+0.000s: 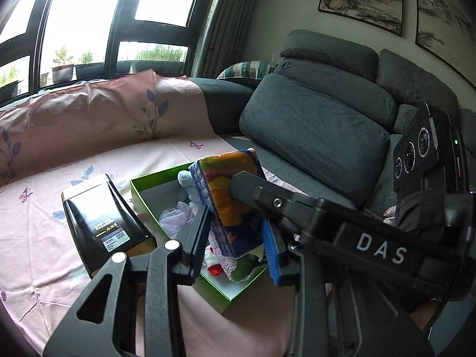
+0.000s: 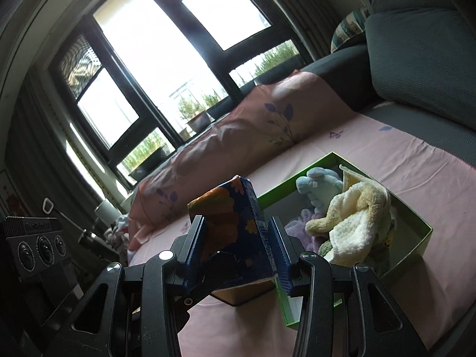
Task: Organize soft objects
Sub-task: 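Carry the tissue pack with the right gripper over the green-rimmed box, then lower the tissue pack onto the beige towel and open the right gripper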
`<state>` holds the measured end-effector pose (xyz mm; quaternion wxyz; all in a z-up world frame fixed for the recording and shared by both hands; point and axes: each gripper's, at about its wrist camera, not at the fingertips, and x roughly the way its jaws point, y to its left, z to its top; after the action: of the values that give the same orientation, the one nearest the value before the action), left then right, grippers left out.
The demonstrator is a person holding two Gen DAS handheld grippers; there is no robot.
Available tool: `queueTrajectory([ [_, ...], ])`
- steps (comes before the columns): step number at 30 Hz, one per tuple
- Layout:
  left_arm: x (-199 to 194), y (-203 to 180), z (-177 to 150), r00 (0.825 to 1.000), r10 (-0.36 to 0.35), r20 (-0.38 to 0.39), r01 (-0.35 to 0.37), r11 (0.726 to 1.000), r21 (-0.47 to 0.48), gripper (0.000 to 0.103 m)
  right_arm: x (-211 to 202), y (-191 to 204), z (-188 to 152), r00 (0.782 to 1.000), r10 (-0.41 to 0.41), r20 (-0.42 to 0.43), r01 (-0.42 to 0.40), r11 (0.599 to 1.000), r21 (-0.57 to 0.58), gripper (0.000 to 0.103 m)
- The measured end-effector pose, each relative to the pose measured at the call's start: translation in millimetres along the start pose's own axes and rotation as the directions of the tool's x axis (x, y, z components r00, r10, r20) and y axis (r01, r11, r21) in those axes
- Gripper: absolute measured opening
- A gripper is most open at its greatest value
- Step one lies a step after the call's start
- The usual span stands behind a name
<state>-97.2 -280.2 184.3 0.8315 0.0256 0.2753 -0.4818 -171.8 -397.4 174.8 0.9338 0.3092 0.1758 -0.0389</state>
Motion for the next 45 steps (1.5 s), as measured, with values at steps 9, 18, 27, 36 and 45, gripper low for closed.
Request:
queueTrajectory([
  [9, 58, -4, 0, 0.990, -0.054, -0.127, 0.049, 0.998, -0.037, 0.032, 16, -55, 3, 0.998, -0.052, -0.043, 0.057, 0.989, 0.140, 0.046],
  [18, 114, 1, -12, 0.965, -0.048, -0.260, 0.022, 0.994, -0.103, 0.032, 47, -104, -5, 0.985, -0.092, -0.145, 0.129, 0.954, 0.271, 0.046],
  [27, 126, 2, -14, 0.951, 0.102, -0.291, -0.120, 0.992, -0.043, 0.037, 61, -113, -8, 0.970, -0.164, -0.178, 0.208, 0.941, 0.268, 0.046],
  [36, 102, 5, -8, 0.959, 0.101, -0.264, -0.120, 0.991, -0.056, 0.077, 30, -94, 0, 0.975, -0.202, -0.097, 0.218, 0.952, 0.214, 0.062],
  [45, 65, -1, -2, 0.970, 0.137, -0.203, -0.149, 0.988, -0.047, 0.089, -4, -70, 4, 0.968, -0.251, 0.005, 0.247, 0.957, 0.155, 0.081],
])
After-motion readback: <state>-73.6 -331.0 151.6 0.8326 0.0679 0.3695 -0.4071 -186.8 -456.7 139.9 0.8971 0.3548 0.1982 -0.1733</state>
